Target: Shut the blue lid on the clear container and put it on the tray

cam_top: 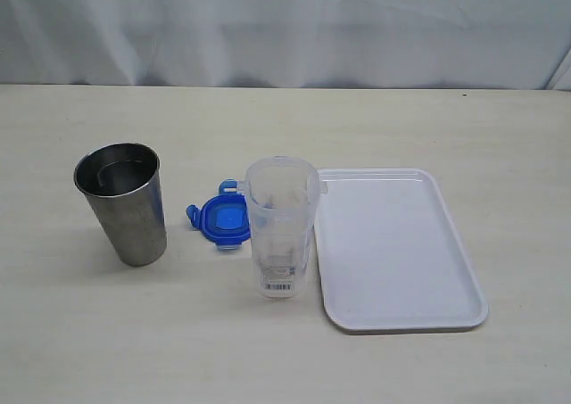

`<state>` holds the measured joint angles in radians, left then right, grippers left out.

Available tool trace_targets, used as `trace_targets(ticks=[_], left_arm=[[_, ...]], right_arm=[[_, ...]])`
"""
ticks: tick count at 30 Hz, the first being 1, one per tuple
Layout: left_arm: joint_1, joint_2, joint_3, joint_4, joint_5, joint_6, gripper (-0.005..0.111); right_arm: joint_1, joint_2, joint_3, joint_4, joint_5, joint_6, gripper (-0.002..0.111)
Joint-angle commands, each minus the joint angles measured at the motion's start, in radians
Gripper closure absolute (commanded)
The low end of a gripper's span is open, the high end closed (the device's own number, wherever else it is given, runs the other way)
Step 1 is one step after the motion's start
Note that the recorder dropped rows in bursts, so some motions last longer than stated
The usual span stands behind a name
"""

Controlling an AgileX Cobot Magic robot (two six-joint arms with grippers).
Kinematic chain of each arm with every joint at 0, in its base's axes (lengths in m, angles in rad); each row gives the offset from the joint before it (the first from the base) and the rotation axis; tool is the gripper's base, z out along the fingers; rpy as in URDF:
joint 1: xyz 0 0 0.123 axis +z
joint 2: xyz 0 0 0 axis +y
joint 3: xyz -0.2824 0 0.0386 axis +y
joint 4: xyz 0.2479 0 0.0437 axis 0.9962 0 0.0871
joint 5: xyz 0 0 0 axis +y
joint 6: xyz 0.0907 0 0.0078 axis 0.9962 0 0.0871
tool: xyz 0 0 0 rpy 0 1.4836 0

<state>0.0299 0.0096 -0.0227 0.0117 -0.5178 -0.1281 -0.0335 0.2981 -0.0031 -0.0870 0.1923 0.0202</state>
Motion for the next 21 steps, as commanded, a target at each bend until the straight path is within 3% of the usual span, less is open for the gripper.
trace_targets(ticks=[1, 2, 6, 8, 12, 21], left_arm=[[-0.007, 0.108, -0.061, 0.140, -0.014, -0.113, 0.089], [-0.007, 0.139, -0.070, 0.176, -0.026, -0.151, 0.081], [-0.007, 0.296, -0.085, 0.251, -0.075, -0.202, 0.025], [-0.007, 0.382, -0.085, 0.265, -0.090, -0.208, 0.003], [-0.007, 0.543, -0.085, 0.276, -0.105, -0.243, 0.002], [-0.007, 0.942, -0.085, 0.495, -0.297, -0.261, 0.002]], right_arm=[[0.002, 0.003, 0.003, 0.001, -0.014, -0.006, 0.104], [0.002, 0.003, 0.003, 0.001, -0.014, -0.006, 0.104], [0.002, 0.003, 0.003, 0.001, -0.014, -0.006, 0.104], [0.002, 0.003, 0.003, 0.001, -0.014, -0.006, 0.104], [0.002, 0.003, 0.003, 0.001, -0.014, -0.006, 0.104], [0.002, 0.003, 0.003, 0.001, -0.014, -0.006, 0.104]])
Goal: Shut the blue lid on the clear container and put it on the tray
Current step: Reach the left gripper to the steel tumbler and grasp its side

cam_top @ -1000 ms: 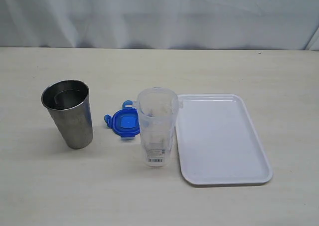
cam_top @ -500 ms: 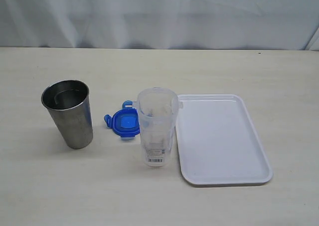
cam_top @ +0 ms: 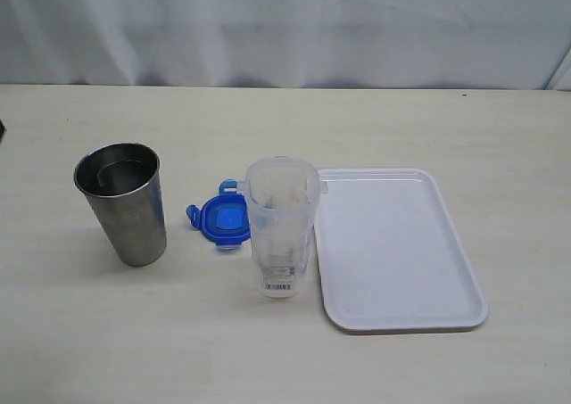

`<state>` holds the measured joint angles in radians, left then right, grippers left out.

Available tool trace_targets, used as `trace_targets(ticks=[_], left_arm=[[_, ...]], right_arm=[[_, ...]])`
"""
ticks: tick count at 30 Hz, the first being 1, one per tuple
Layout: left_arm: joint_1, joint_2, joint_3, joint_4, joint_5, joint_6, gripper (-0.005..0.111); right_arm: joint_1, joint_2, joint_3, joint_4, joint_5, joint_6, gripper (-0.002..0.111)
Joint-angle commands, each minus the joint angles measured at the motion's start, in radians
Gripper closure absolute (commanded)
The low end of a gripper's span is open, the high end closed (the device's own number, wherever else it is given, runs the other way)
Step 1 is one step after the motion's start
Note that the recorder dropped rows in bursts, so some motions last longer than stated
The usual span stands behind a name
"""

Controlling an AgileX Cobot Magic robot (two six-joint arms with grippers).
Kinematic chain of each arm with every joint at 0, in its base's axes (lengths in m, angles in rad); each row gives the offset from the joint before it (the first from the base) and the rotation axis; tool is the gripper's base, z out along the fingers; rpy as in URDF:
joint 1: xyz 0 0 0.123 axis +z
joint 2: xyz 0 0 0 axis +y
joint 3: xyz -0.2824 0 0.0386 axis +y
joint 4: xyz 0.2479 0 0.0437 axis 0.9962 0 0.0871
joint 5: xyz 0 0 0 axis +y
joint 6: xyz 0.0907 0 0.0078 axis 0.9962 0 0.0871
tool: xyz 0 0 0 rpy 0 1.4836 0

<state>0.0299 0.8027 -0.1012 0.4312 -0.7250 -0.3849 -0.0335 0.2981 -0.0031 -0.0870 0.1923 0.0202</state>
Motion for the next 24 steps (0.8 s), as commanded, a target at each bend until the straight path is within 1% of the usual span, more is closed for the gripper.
trace_targets(ticks=[1, 4, 8, 11, 19, 24], left_arm=[[-0.007, 0.193, -0.006, 0.093, -0.113, -0.005, 0.002], [-0.007, 0.310, -0.006, 0.129, -0.200, 0.023, 0.002], [-0.007, 0.458, -0.006, 0.134, -0.280, 0.127, 0.002], [-0.007, 0.550, -0.006, 0.169, -0.354, 0.146, 0.002], [-0.007, 0.740, -0.006, 0.189, -0.496, 0.267, 0.002], [-0.007, 0.846, -0.021, 0.189, -0.496, 0.310, 0.002]], right_arm=[[0.002, 0.003, 0.003, 0.001, -0.014, -0.006, 0.104], [0.002, 0.003, 0.003, 0.001, -0.014, -0.006, 0.104], [0.002, 0.003, 0.003, 0.001, -0.014, -0.006, 0.104], [0.002, 0.003, 0.003, 0.001, -0.014, -0.006, 0.104], [0.002, 0.003, 0.003, 0.001, -0.014, -0.006, 0.104], [0.002, 0.003, 0.003, 0.001, -0.014, -0.006, 0.104]])
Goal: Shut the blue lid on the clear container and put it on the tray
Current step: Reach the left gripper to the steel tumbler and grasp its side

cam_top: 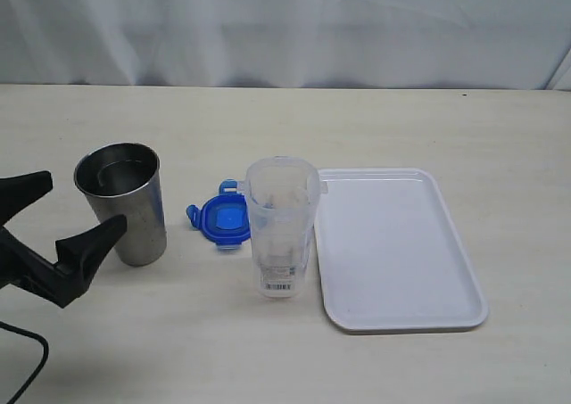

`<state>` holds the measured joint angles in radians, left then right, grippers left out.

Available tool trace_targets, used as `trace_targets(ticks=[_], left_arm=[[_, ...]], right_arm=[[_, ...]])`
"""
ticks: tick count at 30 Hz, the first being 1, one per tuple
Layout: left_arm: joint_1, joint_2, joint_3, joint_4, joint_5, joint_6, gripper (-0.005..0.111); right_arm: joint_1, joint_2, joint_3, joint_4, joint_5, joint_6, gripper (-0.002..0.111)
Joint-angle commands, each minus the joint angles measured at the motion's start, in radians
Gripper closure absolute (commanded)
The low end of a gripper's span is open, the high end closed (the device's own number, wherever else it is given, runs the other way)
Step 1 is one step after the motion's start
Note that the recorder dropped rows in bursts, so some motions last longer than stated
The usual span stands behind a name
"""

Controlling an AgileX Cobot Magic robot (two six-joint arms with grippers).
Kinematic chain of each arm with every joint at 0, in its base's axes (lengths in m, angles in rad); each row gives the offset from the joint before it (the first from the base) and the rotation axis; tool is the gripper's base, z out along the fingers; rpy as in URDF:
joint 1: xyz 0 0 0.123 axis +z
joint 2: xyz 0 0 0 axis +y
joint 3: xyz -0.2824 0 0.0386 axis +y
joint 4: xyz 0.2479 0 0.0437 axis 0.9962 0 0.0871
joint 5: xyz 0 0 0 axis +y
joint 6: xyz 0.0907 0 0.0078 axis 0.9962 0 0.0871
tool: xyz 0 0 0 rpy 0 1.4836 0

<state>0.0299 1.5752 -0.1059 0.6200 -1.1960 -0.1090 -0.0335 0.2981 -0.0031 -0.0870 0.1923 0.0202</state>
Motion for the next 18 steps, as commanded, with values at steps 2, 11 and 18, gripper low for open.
trace_targets(ticks=[2, 11, 18], left_arm=[[-0.007, 0.117, -0.038, 0.000, -0.025, 0.034, 0.002], [-0.007, 0.285, -0.141, 0.034, -0.025, 0.038, 0.002], [-0.007, 0.365, -0.232, 0.101, -0.025, 0.034, 0.002]], right_arm=[[0.002, 0.003, 0.003, 0.001, -0.014, -0.006, 0.104], [0.002, 0.003, 0.003, 0.001, -0.014, -0.006, 0.104], [0.002, 0.003, 0.003, 0.001, -0.014, -0.006, 0.104]])
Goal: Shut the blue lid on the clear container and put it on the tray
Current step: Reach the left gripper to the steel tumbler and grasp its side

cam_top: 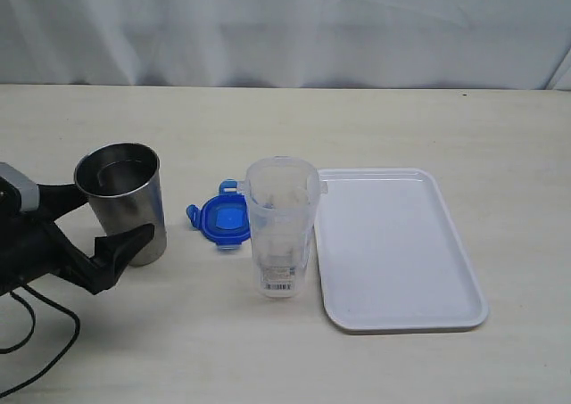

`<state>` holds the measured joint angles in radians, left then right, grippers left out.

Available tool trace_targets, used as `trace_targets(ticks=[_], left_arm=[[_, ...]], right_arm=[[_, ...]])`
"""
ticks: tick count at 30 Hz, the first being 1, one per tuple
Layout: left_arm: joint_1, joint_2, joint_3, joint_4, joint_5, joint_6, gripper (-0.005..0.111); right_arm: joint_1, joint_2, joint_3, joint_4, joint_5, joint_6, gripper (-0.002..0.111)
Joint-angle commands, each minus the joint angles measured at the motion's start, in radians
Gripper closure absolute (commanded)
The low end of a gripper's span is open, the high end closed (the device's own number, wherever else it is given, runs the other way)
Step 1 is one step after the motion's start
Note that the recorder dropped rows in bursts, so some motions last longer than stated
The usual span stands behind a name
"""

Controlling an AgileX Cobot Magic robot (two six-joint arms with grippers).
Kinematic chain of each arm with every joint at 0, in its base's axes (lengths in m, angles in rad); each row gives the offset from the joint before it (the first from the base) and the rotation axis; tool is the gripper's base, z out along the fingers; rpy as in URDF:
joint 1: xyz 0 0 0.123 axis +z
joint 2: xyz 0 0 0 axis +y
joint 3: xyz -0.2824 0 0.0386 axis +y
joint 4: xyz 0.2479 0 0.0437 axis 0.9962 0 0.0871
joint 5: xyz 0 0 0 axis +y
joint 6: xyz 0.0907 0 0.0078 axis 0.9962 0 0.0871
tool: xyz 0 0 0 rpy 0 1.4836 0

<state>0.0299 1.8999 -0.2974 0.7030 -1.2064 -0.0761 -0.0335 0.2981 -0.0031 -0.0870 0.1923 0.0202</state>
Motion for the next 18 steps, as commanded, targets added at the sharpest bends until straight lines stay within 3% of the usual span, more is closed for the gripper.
trace_targets(ticks=[1, 18], left_arm=[[-0.007, 0.054, -0.052, 0.018, -0.015, -0.005, 0.002], [-0.007, 0.147, -0.194, 0.068, -0.015, -0.060, 0.002]], right_arm=[[0.002, 0.003, 0.003, 0.001, -0.014, -0.006, 0.104], [0.002, 0.003, 0.003, 0.001, -0.014, -0.006, 0.104]])
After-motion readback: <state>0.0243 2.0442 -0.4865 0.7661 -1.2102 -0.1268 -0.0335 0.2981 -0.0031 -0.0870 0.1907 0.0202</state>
